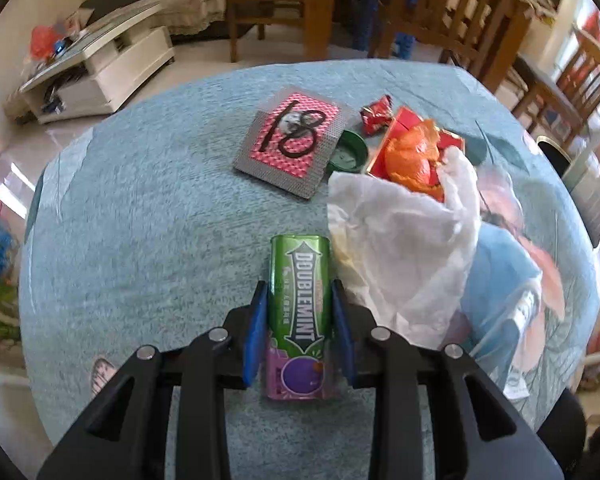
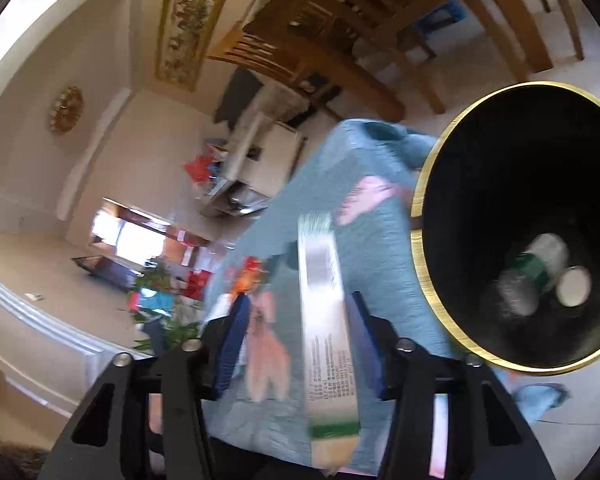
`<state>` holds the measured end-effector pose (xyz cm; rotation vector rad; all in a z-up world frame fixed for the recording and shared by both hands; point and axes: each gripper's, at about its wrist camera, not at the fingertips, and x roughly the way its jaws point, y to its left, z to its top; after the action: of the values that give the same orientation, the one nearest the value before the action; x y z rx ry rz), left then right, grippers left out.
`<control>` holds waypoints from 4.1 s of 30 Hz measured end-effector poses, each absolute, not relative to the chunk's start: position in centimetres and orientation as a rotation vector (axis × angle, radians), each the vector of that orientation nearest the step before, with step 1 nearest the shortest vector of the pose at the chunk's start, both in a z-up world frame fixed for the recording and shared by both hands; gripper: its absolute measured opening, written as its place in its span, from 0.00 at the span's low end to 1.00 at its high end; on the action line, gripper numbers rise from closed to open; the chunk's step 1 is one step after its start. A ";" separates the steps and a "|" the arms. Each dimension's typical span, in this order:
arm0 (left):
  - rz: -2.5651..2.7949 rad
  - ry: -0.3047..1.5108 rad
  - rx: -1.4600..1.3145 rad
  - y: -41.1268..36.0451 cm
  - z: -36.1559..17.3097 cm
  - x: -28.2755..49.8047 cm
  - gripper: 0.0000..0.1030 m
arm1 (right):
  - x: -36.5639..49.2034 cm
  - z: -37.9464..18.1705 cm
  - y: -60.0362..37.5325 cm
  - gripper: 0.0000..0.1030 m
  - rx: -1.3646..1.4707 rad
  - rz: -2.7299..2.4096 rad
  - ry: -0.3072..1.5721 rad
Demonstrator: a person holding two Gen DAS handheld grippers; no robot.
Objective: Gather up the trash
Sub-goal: 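Lift the ointment box with the right tool while the left tool grasps the green gum pack, then carry both items to the bin and release them from both tools, then grasp the white tissue with the left tool while the right tool grasps the blue mask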
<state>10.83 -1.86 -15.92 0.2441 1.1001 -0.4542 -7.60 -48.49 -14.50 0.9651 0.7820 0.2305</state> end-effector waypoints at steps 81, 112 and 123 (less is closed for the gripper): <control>-0.818 0.767 0.477 -46.3 -12.7 0.0 0.31 | -6.3 -15.8 -56.8 0.79 0.256 -0.412 0.955; -0.705 0.673 0.390 -28.8 -7.6 -0.5 0.78 | -8.4 -9.8 -48.3 0.83 0.300 -0.283 0.833; -0.345 0.762 0.189 -0.6 -7.4 3.9 0.97 | -0.1 -10.3 -21.8 0.83 0.124 0.283 0.939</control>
<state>3.91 -0.56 -7.44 0.1890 0.7620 -0.3452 -0.14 -21.83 -10.33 0.1236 0.9390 0.2826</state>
